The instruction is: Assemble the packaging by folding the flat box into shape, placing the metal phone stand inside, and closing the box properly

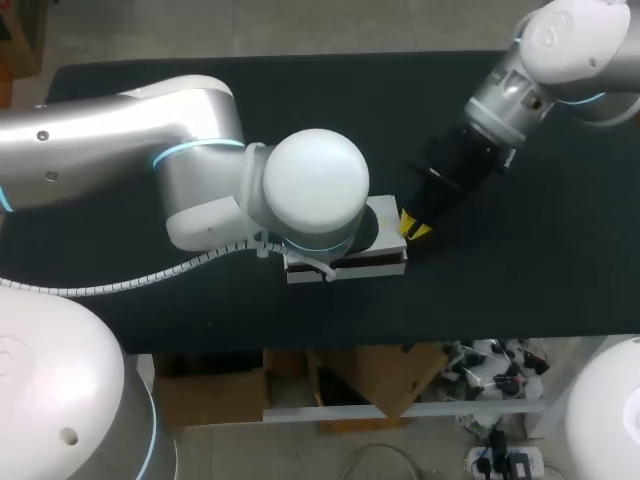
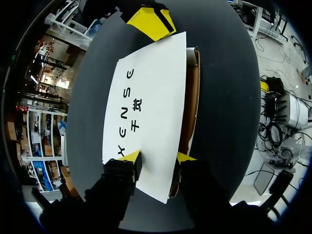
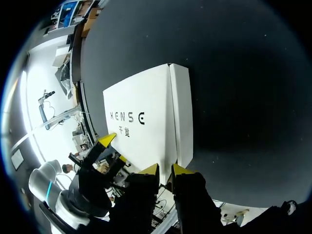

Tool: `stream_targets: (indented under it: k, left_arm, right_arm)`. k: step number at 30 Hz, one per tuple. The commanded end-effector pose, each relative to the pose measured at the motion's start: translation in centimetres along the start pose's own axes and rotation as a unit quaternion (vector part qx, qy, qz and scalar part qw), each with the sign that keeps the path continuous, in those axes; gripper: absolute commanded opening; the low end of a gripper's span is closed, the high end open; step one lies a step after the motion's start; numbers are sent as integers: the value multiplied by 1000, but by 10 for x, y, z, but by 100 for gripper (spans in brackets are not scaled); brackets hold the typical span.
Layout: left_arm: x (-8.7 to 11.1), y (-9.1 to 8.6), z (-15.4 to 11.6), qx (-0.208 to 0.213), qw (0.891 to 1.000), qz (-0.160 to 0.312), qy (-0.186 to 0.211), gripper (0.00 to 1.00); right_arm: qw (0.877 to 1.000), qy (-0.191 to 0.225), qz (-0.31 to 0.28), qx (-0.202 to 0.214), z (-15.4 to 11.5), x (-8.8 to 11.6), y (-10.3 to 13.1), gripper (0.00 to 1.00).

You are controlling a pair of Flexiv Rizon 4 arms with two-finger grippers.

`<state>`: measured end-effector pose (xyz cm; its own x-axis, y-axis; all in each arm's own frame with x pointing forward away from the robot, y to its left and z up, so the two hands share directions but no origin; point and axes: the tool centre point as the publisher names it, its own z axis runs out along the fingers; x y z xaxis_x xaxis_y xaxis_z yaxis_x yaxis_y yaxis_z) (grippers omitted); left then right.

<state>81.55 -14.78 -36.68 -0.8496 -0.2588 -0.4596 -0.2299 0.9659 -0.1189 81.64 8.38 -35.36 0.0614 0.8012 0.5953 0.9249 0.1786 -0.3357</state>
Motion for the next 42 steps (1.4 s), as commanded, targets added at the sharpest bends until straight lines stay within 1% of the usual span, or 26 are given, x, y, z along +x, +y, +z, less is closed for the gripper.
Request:
stream_targets:
  k: [1,19,27,35,42]
  left_arm:
    - [2,-2,1,-2,1000,0,-2,40]
    - [2,-2,1,-3,1000,3,-2,41]
    - [2,-2,1,-3,1000,3,-3,41]
    - [2,-3,1,-4,1000,3,-3,41]
    - [2,-2,-1,-5,1000,3,-4,41]
  right_arm:
    - [1000,-1,-4,-12,-1,1,-9,0]
    - [999,-5,-20,-31,-8,9,-22,0]
    - [998,-6,-38,-40,-7,14,-27,0]
    - [998,-15,-46,-31,3,19,-21,0]
    - [999,-16,-42,-25,8,15,-17,0]
